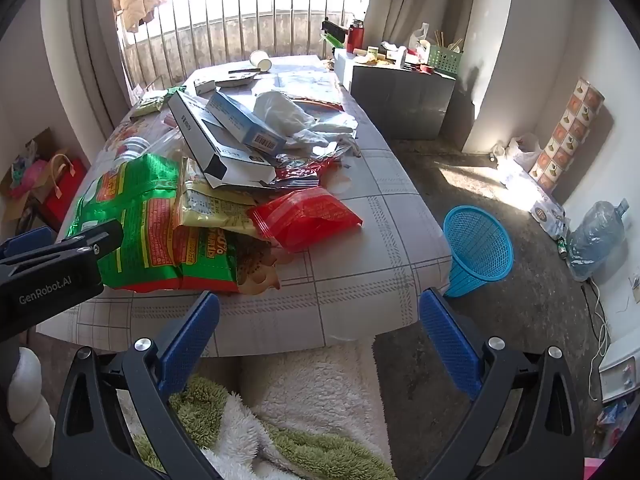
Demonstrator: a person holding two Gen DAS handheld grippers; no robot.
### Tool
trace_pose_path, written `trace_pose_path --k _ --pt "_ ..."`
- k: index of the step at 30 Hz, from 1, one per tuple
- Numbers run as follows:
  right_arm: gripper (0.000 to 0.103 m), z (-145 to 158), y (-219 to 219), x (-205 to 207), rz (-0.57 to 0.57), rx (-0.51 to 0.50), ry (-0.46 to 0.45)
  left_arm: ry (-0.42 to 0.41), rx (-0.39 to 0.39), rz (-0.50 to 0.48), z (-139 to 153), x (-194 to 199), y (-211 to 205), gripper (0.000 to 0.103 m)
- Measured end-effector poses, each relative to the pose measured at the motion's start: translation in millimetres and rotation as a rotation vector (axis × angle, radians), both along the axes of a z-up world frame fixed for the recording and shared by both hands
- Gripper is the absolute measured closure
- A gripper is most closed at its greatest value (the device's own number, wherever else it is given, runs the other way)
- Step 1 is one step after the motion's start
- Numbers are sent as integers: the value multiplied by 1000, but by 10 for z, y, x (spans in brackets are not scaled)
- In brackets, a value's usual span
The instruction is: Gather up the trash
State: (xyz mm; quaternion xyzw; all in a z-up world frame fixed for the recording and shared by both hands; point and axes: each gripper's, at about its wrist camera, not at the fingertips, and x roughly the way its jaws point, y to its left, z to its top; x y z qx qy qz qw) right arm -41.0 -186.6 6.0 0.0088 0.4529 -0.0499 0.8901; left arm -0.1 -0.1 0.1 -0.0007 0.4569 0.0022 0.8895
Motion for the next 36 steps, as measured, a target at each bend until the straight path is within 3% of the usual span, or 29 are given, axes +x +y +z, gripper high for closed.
trace_pose_path --k 36 --pt "6 56 34 -10 -3 -16 -11 9 -12 -1 -15 -67 62 8"
